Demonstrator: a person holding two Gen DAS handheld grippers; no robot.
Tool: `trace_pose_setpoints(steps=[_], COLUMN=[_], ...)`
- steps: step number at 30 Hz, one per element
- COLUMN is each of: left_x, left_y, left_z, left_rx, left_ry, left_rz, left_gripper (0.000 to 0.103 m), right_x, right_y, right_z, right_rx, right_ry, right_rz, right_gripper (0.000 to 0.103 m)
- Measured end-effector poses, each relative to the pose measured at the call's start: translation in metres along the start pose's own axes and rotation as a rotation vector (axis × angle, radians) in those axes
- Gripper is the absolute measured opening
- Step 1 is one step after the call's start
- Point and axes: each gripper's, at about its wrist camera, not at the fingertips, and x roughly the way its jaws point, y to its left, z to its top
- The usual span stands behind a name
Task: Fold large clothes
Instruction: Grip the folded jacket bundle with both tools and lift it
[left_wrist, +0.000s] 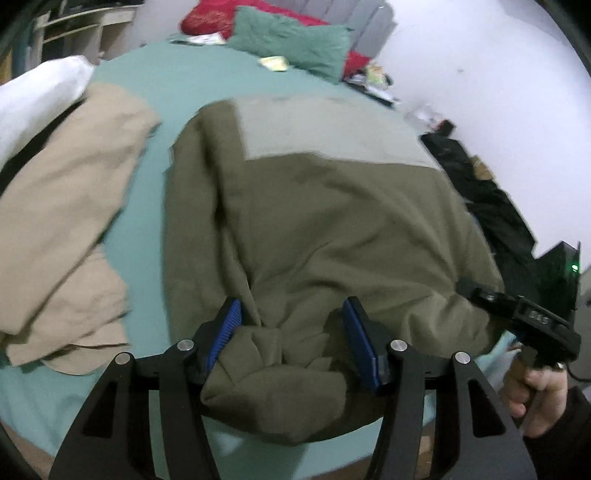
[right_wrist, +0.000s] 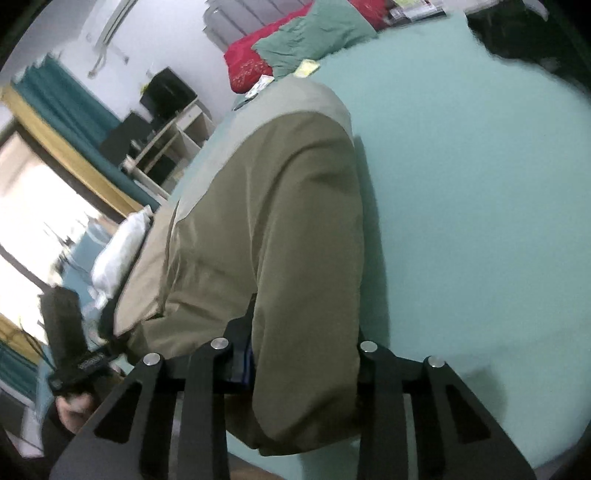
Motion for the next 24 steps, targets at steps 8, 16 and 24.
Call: trace_pose_setpoints(steps=[8, 16, 24], left_x=[0.015, 0.051, 0.056], left_y=[-0.073, -0.081, -0.067], left_z=[0.006, 0.024, 0.033], left_rx=[0.093, -0.042, -0.121], left_ry=[0.015, 0.033, -0.019], left_rz=[-0.159, -0.049, 0.017], left_gripper=[0.060, 0.065, 0.071], right_x=[-0.084, -0.096, -0.120], right_y=[-0.046, -0.093, -0.112], right_z=[-0.014, -0.039, -0.007], right_rx=[-0.138, -0.080, -0.038], right_ry=[0.001, 0.067, 0.102], right_rz=[-0.230, -0.339, -0.238], right_gripper=[0.030, 0.045, 0.062])
